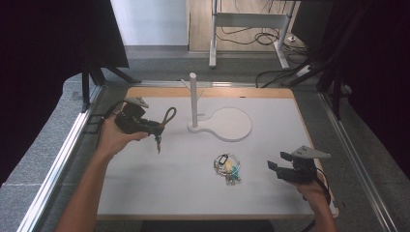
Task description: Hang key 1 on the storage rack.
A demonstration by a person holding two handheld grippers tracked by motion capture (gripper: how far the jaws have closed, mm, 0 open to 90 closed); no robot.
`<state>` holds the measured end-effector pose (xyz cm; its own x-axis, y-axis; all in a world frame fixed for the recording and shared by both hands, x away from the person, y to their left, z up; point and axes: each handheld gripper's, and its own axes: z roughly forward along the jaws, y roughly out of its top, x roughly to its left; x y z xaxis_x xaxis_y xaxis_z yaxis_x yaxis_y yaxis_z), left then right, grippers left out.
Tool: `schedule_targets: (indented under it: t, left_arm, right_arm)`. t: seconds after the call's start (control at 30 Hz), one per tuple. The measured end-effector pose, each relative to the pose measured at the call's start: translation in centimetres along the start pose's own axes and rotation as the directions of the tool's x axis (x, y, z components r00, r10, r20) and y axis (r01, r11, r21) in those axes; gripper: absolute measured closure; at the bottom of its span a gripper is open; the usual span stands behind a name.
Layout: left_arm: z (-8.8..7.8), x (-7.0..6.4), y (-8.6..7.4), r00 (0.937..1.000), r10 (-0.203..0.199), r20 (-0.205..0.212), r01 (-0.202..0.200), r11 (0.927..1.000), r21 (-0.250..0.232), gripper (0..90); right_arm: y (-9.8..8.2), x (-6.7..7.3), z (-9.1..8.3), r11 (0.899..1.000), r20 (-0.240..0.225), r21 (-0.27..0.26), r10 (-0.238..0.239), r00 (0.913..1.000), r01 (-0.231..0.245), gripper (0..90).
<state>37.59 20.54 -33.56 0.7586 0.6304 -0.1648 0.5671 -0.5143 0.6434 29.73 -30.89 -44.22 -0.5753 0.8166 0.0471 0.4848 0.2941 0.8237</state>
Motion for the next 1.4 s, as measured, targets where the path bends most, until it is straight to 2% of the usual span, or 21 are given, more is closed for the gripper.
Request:
schedule_targets:
  t: [0.2, 0.67, 0.97, 1.0, 1.1, 1.23, 1.4]
  left_arm:
    - [0.3, 0.1, 0.6, 0.9999, -0.001, 0.012, 0.001, 1.0000, 0.005, 66.9]
    - [0.5, 0.7, 1.7, 0.9998, 0.018, 0.005, -0.018, 0.9997, 0.015, 66.9]
    - [0.9, 1.2, 2.3, 0.9999, 0.012, 0.000, -0.012, 0.9997, 0.023, 66.9]
    - [0.9, 1.3, 2.4, 0.9997, 0.023, 0.000, -0.023, 0.9993, 0.029, 66.9]
    - [1.1, 1.5, 2.9, 0.9998, 0.020, -0.001, -0.020, 0.9990, 0.040, 66.9]
    - [1.2, 2.0, 3.2, 1.0000, -0.001, 0.008, 0.001, 0.9995, 0.030, 66.9]
    - [1.1, 2.7, 3.8, 1.0000, -0.001, 0.004, 0.001, 0.9995, 0.033, 66.9]
  right_arm:
    - [0.0, 0.0, 0.2, 1.000, -0.008, 0.013, -0.006, 0.9999, 0.006, 33.5]
    - [-0.2, 0.2, 0.8, 0.999, -0.014, 0.041, -0.016, 0.9998, 0.017, 33.5]
    - [-0.3, -0.1, 0.6, 0.999, -0.009, 0.040, -0.006, 0.9999, 0.007, 33.4]
    - [-0.3, -0.2, 0.6, 0.999, -0.008, 0.039, -0.005, 1.0000, 0.006, 33.4]
    - [-0.4, -0.2, 0.6, 0.999, -0.005, 0.037, -0.005, 1.0000, 0.006, 33.4]
    - [-0.4, -0.2, 0.6, 0.999, -0.006, 0.039, -0.005, 1.0000, 0.006, 33.4]
    - [-0.4, -0.2, 0.7, 0.999, -0.008, 0.045, -0.006, 0.9999, 0.007, 33.4]
